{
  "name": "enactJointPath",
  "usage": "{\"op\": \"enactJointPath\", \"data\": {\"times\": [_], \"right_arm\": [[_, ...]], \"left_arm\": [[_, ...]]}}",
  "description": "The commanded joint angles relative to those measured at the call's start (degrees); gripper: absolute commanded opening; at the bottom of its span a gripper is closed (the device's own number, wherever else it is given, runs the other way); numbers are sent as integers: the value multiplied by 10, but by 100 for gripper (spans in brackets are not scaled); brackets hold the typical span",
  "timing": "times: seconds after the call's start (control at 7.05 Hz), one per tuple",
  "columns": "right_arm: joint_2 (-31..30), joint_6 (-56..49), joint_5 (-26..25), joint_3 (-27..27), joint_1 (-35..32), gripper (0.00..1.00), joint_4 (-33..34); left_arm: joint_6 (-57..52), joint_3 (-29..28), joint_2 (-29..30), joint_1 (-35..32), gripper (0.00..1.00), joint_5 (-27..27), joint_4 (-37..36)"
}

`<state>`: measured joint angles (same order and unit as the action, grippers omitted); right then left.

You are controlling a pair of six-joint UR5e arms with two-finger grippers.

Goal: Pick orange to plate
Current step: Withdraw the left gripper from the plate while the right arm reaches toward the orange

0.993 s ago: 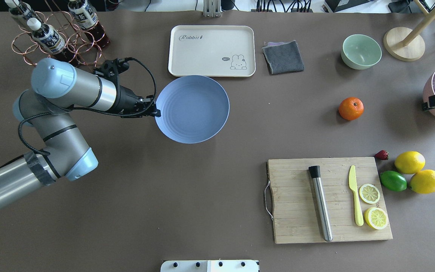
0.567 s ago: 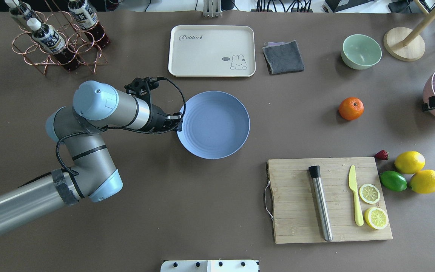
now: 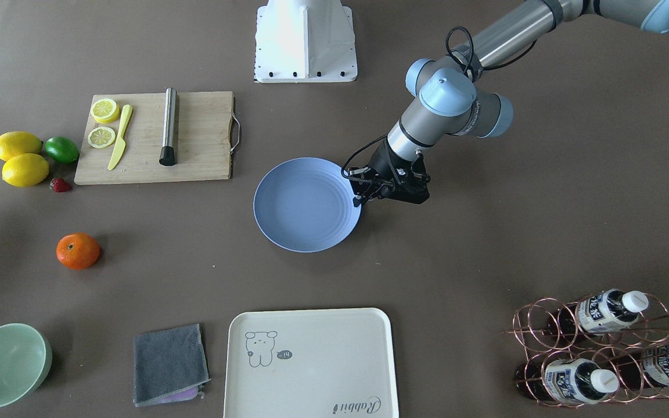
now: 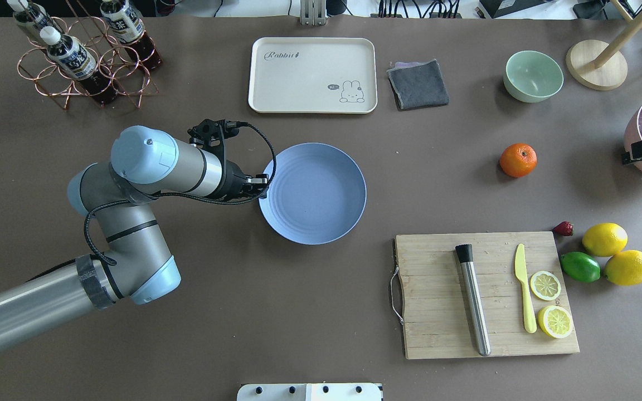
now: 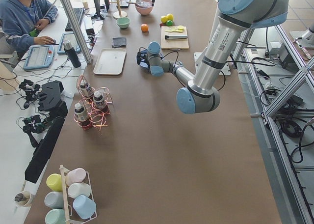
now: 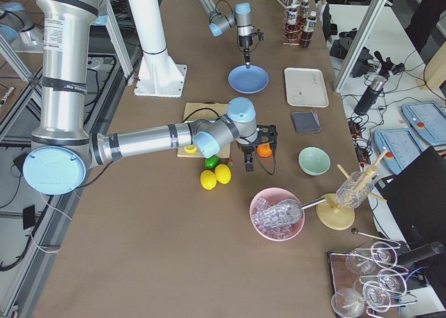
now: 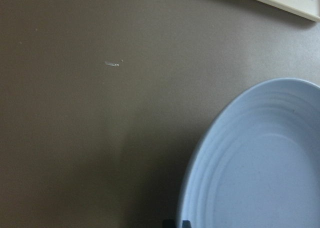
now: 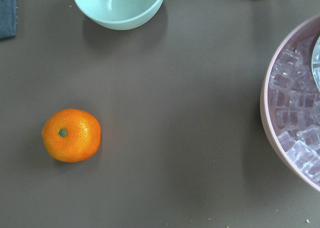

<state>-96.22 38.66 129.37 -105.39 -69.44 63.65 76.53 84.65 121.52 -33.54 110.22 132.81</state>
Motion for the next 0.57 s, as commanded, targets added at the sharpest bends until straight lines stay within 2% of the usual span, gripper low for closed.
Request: {"op": "enactJointPath", "data": {"times": [0.0, 0.14, 0.28, 0.43], "right_arm": [[6, 1, 0, 0, 5, 100, 4], [29, 5, -2, 11, 8, 100, 21], [72, 6, -7, 25, 13, 100, 62], [118, 6, -25, 46, 30, 100, 101]], "left_arm": [[-5, 54, -29, 0, 98, -6, 0], [-5, 97, -57, -31, 98, 45, -23], [-35, 118, -66, -121, 98, 131, -82], [-94, 145, -107, -178, 98, 186, -111]]}}
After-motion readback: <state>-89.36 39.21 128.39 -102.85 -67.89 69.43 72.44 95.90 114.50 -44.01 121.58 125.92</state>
